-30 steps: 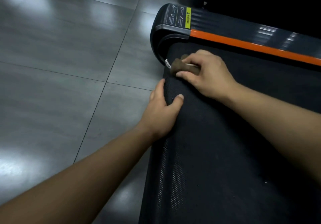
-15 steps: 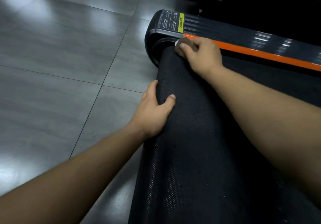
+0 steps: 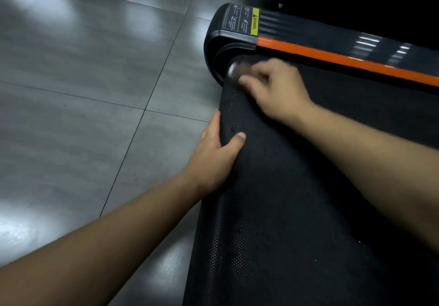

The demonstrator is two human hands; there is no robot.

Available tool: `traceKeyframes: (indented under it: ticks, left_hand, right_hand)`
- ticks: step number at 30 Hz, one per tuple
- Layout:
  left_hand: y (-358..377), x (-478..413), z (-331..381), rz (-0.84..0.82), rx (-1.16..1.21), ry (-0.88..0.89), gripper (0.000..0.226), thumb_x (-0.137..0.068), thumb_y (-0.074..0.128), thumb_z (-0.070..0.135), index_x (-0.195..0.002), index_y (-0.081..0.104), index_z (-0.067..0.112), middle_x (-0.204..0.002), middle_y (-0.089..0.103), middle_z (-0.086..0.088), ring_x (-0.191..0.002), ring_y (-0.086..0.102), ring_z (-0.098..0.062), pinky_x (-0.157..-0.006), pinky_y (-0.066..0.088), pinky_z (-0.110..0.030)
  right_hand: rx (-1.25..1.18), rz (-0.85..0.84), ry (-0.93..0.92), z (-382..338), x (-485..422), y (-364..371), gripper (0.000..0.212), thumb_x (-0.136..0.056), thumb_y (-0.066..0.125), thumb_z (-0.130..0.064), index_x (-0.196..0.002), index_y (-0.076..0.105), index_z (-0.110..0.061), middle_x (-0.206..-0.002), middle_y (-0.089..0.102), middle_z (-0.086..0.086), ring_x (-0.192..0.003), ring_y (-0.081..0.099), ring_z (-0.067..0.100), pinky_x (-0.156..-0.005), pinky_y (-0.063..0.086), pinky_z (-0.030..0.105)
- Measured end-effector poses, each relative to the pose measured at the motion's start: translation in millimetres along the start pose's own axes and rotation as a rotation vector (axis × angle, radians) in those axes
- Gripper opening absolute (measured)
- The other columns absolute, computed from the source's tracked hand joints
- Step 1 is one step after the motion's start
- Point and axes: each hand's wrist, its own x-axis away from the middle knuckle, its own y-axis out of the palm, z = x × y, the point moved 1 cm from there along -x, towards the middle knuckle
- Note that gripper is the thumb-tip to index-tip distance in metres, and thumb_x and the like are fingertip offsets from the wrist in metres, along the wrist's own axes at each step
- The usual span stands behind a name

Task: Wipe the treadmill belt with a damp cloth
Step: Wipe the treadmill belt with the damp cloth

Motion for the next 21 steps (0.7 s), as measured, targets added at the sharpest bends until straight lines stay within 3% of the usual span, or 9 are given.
traceKeyframes:
  ticks: [2, 4, 7, 9, 11, 13, 15, 18, 21]
  left_hand:
    - [-0.2, 6.8, -0.5, -0.003, -0.004, 0.020, 0.050, -0.086, 0.062, 0.051, -0.128, 0.040, 0.066, -0.144, 0.052, 0.011, -0.131, 0.051, -0.008, -0.117, 0.038, -0.040]
    - [-2.2, 13.9, -0.4, -0.011, 0.004, 0.015, 0.063, -0.082, 0.059, 0.053, -0.142, 0.038, 0.056, -0.146, 0.050, 0.012, -0.132, 0.051, -0.007, -0.118, 0.038, -0.039]
    - [-4.5, 25.5, -4.0, -0.052, 0.097, 0.001, 0.037, -0.086, 0.058, 0.045, -0.120, 0.050, 0.058, -0.130, 0.063, 0.022, -0.123, 0.059, -0.001, -0.113, 0.044, -0.038]
    - [-4.7, 33.5, -10.5, -0.084, 0.158, -0.003, 0.037, -0.090, 0.057, 0.039, -0.125, 0.052, 0.049, -0.128, 0.067, 0.019, -0.122, 0.062, -0.005, -0.111, 0.046, -0.038]
    - [-5.2, 39.4, -15.8, -0.092, 0.192, 0.021, 0.040, -0.096, 0.055, 0.032, -0.135, 0.050, 0.035, -0.131, 0.066, 0.011, -0.123, 0.061, -0.006, -0.109, 0.046, -0.030]
    - [-6.5, 41.8, -14.7, -0.082, 0.173, 0.038, 0.035, -0.104, 0.050, 0.025, -0.138, 0.048, 0.033, -0.130, 0.064, 0.015, -0.118, 0.059, 0.006, -0.102, 0.044, -0.015]
    - [-5.4, 41.4, -16.4, -0.071, 0.171, 0.019, 0.038, -0.103, 0.048, 0.029, -0.141, 0.047, 0.034, -0.132, 0.063, 0.017, -0.120, 0.058, 0.007, -0.104, 0.042, -0.017]
    - [-4.9, 43.6, -17.5, -0.083, 0.201, -0.009, 0.032, -0.103, 0.049, 0.028, -0.134, 0.052, 0.039, -0.129, 0.066, 0.016, -0.119, 0.062, 0.002, -0.103, 0.046, -0.021]
    - [-5.6, 51.1, -24.0, -0.109, 0.199, -0.014, 0.051, -0.097, 0.050, 0.035, -0.148, 0.044, 0.035, -0.138, 0.061, 0.016, -0.128, 0.057, -0.001, -0.114, 0.040, -0.031]
  right_hand:
    - [-0.109, -0.118, -0.126, -12.0, 29.2, -8.2, 0.030, -0.089, 0.062, -0.047, -0.100, 0.074, -0.022, -0.091, 0.064, 0.002, -0.086, 0.060, 0.019, -0.076, 0.046, 0.032]
    - [-0.035, -0.104, -0.185, -6.0, 17.5, -9.7, 0.031, -0.088, 0.061, -0.048, -0.102, 0.073, -0.022, -0.093, 0.064, 0.002, -0.089, 0.061, 0.021, -0.077, 0.047, 0.034]
    - [-0.003, 0.037, 0.057, 8.2, -25.0, -1.4, 0.030, -0.091, 0.058, -0.051, -0.101, 0.071, -0.025, -0.093, 0.064, -0.002, -0.093, 0.060, 0.022, -0.076, 0.045, 0.034]
    - [0.051, 0.060, 0.087, 0.6, -16.7, 4.4, 0.031, -0.093, 0.055, -0.051, -0.101, 0.068, -0.024, -0.094, 0.060, -0.003, -0.090, 0.056, 0.019, -0.073, 0.039, 0.031]
    - [0.020, -0.015, -0.080, -18.3, 21.8, 1.6, 0.029, -0.092, 0.054, -0.050, -0.096, 0.067, -0.024, -0.090, 0.055, -0.003, -0.084, 0.053, 0.018, -0.071, 0.036, 0.030]
    - [-0.089, -0.140, -0.205, -33.6, 63.3, -8.9, 0.026, -0.091, 0.056, -0.047, -0.094, 0.068, -0.023, -0.085, 0.052, -0.005, -0.079, 0.052, 0.015, -0.069, 0.038, 0.030]
    - [-0.025, -0.125, -0.283, -28.5, 56.9, -11.8, 0.030, -0.091, 0.057, -0.046, -0.096, 0.070, -0.020, -0.085, 0.054, -0.003, -0.081, 0.054, 0.017, -0.069, 0.040, 0.030]
    - [0.039, 0.027, -0.014, -0.1, 1.7, -5.5, 0.032, -0.093, 0.054, -0.049, -0.101, 0.070, -0.022, -0.090, 0.057, -0.002, -0.091, 0.059, 0.024, -0.071, 0.037, 0.030]
    - [0.059, 0.059, 0.099, -1.8, 4.2, -2.9, 0.033, -0.094, 0.055, -0.048, -0.104, 0.069, -0.020, -0.093, 0.057, -0.003, -0.095, 0.058, 0.022, -0.073, 0.038, 0.030]
